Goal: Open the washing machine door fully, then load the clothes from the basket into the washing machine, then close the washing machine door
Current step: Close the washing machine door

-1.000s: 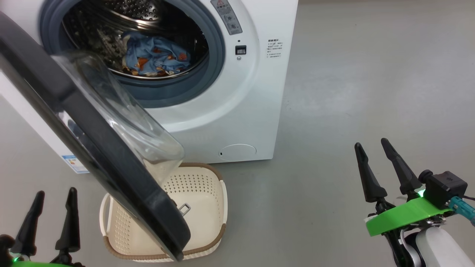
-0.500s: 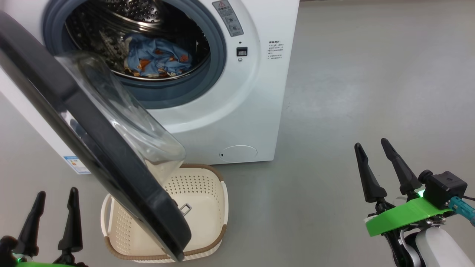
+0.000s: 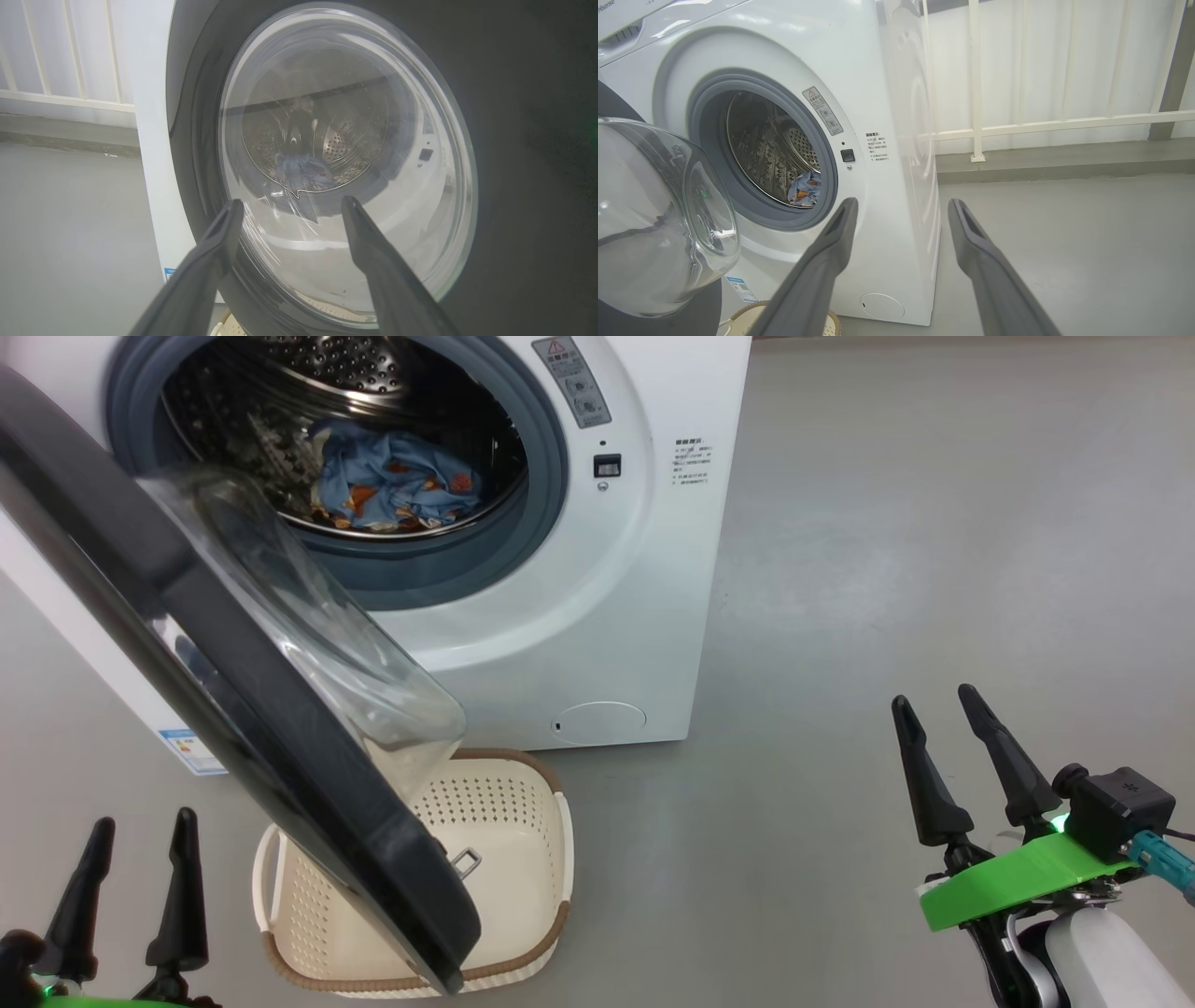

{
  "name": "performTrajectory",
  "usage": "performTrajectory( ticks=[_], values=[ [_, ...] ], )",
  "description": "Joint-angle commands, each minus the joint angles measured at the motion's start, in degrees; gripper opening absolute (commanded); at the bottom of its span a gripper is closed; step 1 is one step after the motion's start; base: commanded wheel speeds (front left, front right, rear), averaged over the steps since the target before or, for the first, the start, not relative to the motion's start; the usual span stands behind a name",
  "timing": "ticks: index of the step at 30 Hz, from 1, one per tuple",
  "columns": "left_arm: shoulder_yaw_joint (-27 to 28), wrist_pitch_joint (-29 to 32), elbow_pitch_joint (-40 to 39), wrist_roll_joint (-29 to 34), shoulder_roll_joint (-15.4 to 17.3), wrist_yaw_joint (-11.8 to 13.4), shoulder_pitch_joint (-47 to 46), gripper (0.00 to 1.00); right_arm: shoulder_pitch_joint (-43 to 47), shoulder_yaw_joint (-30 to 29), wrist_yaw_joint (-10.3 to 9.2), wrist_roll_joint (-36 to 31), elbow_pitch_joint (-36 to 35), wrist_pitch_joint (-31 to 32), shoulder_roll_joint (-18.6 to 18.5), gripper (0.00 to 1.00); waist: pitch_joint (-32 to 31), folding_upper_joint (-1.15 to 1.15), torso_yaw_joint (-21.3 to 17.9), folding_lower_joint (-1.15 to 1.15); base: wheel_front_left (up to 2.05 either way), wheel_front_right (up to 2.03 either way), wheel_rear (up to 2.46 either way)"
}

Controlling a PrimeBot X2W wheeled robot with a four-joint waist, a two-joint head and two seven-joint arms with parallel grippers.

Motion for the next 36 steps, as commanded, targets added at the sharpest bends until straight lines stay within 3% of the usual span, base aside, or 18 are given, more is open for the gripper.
performTrajectory(
  ticks=[1, 18, 19, 20, 22, 23, 29, 36],
  values=[
    [2.26, -0.37, -1.50, 0.50, 1.49, -0.28, -1.85, 1.00, -0.23, 1.21, 0.25, -0.84, -1.35, -0.46, -0.71, 1.00, -0.03, 0.00, 0.00, 0.00, 0.00, 0.00, 0.00],
    [1.51, -0.37, -1.72, 0.63, 1.16, -0.28, -1.52, 1.00, -0.11, 1.55, 0.25, -0.86, -1.56, -0.46, -1.37, 1.00, -0.41, 0.00, 1.02, 0.00, 0.00, 0.00, 0.00],
    [1.47, -0.37, -1.71, 0.64, 1.12, -0.28, -1.53, 1.00, -0.23, 1.65, 0.25, -0.83, -1.63, -0.46, -1.45, 0.88, -0.43, 0.00, 1.14, 0.00, 0.00, 0.00, 0.00],
    [1.43, -0.37, -1.70, 0.64, 1.08, -0.28, -1.54, 1.00, -0.35, 1.80, 0.25, -0.81, -1.72, -0.46, -1.54, 0.58, -0.45, 0.00, 1.27, 0.00, 0.00, 0.00, 0.00],
    [1.37, -0.37, -1.68, 0.65, 0.97, -0.28, -1.53, 1.00, -0.74, 2.12, 0.25, -0.71, -2.19, -0.46, -1.62, 0.14, -0.50, 0.00, 1.54, 0.00, 0.00, 0.00, 0.00],
    [1.36, -0.37, -1.64, 0.64, 0.90, -0.28, -1.52, 1.00, -0.97, 2.27, 0.25, -0.63, -2.46, -0.46, -1.65, 0.00, -0.54, 0.00, 1.68, 0.00, 0.00, 0.00, 0.00],
    [1.28, -0.37, -1.44, 0.60, 0.37, -0.28, -1.42, 1.00, -3.20, 2.95, 0.25, 0.25, -5.20, -0.46, -1.65, 0.00, -0.89, 0.00, 2.69, 0.00, 0.00, 0.00, 0.00],
    [0.69, -0.37, -1.31, 0.33, -0.02, -0.28, -1.67, 1.00, -7.51, 7.76, 0.25, 0.45, -9.29, -0.46, -2.56, 0.00, -0.68, 0.00, 4.50, 0.00, 0.00, 0.00, 0.00]
  ],
)
